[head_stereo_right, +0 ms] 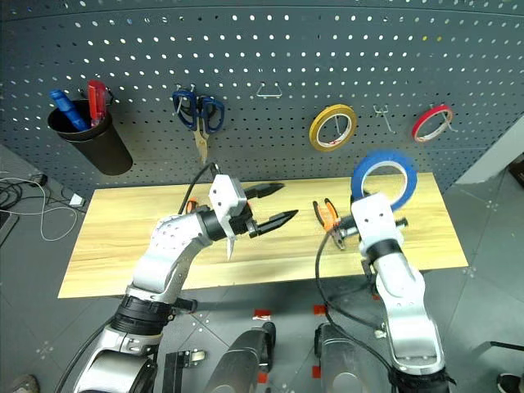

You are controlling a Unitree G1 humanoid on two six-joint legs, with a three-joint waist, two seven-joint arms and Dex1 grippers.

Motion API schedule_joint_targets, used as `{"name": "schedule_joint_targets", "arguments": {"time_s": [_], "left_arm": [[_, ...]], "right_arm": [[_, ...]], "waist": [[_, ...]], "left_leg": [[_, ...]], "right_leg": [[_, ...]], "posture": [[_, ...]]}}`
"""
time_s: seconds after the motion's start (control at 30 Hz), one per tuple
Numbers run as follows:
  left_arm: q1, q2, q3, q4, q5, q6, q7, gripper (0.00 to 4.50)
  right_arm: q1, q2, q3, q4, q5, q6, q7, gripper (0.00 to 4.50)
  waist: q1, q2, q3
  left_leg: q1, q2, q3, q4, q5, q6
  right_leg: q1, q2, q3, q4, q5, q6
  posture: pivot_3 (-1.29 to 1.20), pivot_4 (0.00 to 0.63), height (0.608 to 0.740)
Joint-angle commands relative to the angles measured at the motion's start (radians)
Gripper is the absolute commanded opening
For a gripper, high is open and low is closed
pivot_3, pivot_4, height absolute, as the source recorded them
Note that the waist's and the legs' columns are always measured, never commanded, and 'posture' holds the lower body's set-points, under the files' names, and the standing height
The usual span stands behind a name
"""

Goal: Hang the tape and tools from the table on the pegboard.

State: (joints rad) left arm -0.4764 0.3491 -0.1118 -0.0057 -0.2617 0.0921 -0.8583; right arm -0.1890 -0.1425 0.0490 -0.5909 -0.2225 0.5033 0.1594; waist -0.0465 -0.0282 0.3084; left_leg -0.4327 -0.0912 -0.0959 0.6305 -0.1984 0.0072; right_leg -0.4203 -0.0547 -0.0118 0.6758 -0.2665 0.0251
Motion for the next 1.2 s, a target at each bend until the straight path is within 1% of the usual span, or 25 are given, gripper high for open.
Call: {"name": "schedule_joint_targets", "arguments": {"time_s": [0.03, 0.13, 0.3, 0.43, 0.57, 0.63, 0.73, 0.77, 0.93, 0.97, 1.07, 1.13, 1.2], "left_arm": [[-0.041, 0.003, 0.024, -0.001, -0.015, -0.002, 0.007, 3.22], [-0.052, 0.003, 0.025, 0.011, -0.012, -0.004, 0.007, 3.22], [-0.053, 0.002, 0.02, 0.011, -0.002, -0.009, 0.009, 3.22], [-0.049, 0.003, 0.018, 0.01, 0.005, -0.015, 0.014, 3.22], [-0.039, 0.006, 0.02, 0.012, 0.013, -0.02, 0.02, 3.22], [-0.035, 0.008, 0.022, 0.016, 0.014, -0.02, 0.023, 3.22], [-0.031, 0.013, 0.026, 0.031, 0.012, -0.012, 0.018, 3.22], [-0.028, 0.018, 0.026, 0.039, 0.015, -0.015, 0.014, 3.22], [0.011, 0.078, 0.018, 0.072, 0.048, -0.059, -0.022, 3.22], [0.029, 0.104, 0.017, 0.08, 0.062, -0.071, -0.033, 3.22], [0.099, 0.208, 0.013, 0.117, 0.121, -0.151, -0.081, 3.22], [0.144, 0.276, 0.029, 0.151, 0.138, -0.189, -0.105, 3.22], [0.171, 0.32, 0.044, 0.178, 0.144, -0.218, -0.116, 3.22]], "right_arm": [[-0.163, 0.018, -0.087, 0.059, 0.088, -0.015, -0.009, 0.67], [-0.254, -0.014, -0.154, 0.198, 0.137, -0.045, -0.001, 0.67], [-0.386, -0.054, -0.253, 0.446, 0.253, -0.095, 0.027, 0.67], [-0.419, -0.06, -0.272, 0.517, 0.303, -0.115, 0.031, 0.67], [-0.439, -0.024, -0.303, 0.533, 0.406, -0.099, 0.038, 0.67], [-0.443, -0.012, -0.311, 0.53, 0.439, -0.089, 0.037, 1.4], [-0.421, -0.017, -0.279, 0.507, 0.437, -0.079, 0.04, 2.28], [-0.407, -0.016, -0.27, 0.495, 0.433, -0.07, 0.035, 2.65], [-0.267, -0.023, -0.192, 0.347, 0.411, 0.064, 0.013, 4.36], [-0.23, -0.02, -0.17, 0.307, 0.408, 0.119, 0.002, 4.45], [-0.125, 0.003, -0.079, 0.195, 0.396, 0.282, -0.035, 4.45], [-0.104, 0.059, -0.041, 0.172, 0.399, 0.386, -0.086, 4.45], [-0.123, 0.084, -0.015, 0.197, 0.376, 0.481, -0.132, 4.45]], "waist": [[0.0, 0.0, 0.0], [0.005, -0.001, -0.001], [0.007, -0.001, -0.001], [0.002, -0.001, -0.001], [-0.007, -0.001, -0.001], [-0.008, -0.001, -0.001], [-0.007, -0.001, -0.001], [-0.007, -0.001, -0.001], [-0.008, -0.001, 0.0], [-0.008, -0.001, 0.0], [-0.013, 0.0, 0.0], [-0.016, 0.0, 0.0], [-0.014, 0.001, 0.001]], "left_leg": [[0.0, 0.0, 0.0, 0.0, 0.002, 0.0], [0.0, 0.0, -0.002, -0.001, 0.004, -0.001], [0.0, 0.0, 0.0, -0.001, 0.006, -0.005], [0.0, 0.001, 0.001, -0.003, 0.006, -0.005], [0.0, 0.001, 0.001, -0.003, 0.006, -0.004], [0.0, 0.001, 0.002, -0.003, 0.006, -0.004], [0.0, 0.001, 0.001, -0.002, 0.005, -0.003], [0.0, 0.001, 0.001, -0.002, 0.005, -0.003], [0.0, 0.001, 0.001, -0.003, 0.005, -0.004], [0.0, 0.001, 0.001, -0.003, 0.005, -0.004], [0.0, 0.001, 0.001, -0.004, 0.003, -0.001], [0.0, 0.002, 0.001, -0.005, 0.003, -0.001], [0.0, 0.003, 0.001, -0.006, 0.003, -0.001]], "right_leg": [[0.0, 0.0, 0.0, 0.0, 0.001, 0.0], [0.0, 0.0, -0.002, 0.003, 0.003, -0.003], [0.0, 0.0, -0.001, 0.004, 0.003, -0.003], [-0.001, 0.0, -0.001, 0.003, 0.002, -0.004], [-0.002, 0.0, -0.001, 0.003, 0.002, -0.005], [-0.001, 0.0, -0.001, 0.004, 0.002, -0.005], [-0.001, 0.0, -0.001, 0.004, 0.002, -0.005], [-0.001, 0.0, -0.001, 0.004, 0.002, -0.005], [-0.002, 0.0, -0.001, 0.004, 0.002, -0.005], [-0.002, 0.0, 0.0, 0.004, 0.002, -0.005], [-0.003, 0.0, 0.0, 0.004, 0.002, -0.005], [-0.004, 0.0, 0.0, 0.004, 0.001, -0.007], [-0.004, 0.0, 0.0, 0.005, 0.0, -0.008]], "posture": [[-0.08, 0.307, 0.74], [-0.07, 0.303, 0.74], [-0.05, 0.299, 0.74], [-0.04, 0.3, 0.74], [-0.04, 0.302, 0.74], [-0.04, 0.305, 0.74], [-0.04, 0.308, 0.74], [-0.04, 0.308, 0.74], [-0.04, 0.319, 0.74], [-0.04, 0.319, 0.74], [-0.04, 0.334, 0.74], [-0.04, 0.343, 0.74], [-0.04, 0.352, 0.74]]}}
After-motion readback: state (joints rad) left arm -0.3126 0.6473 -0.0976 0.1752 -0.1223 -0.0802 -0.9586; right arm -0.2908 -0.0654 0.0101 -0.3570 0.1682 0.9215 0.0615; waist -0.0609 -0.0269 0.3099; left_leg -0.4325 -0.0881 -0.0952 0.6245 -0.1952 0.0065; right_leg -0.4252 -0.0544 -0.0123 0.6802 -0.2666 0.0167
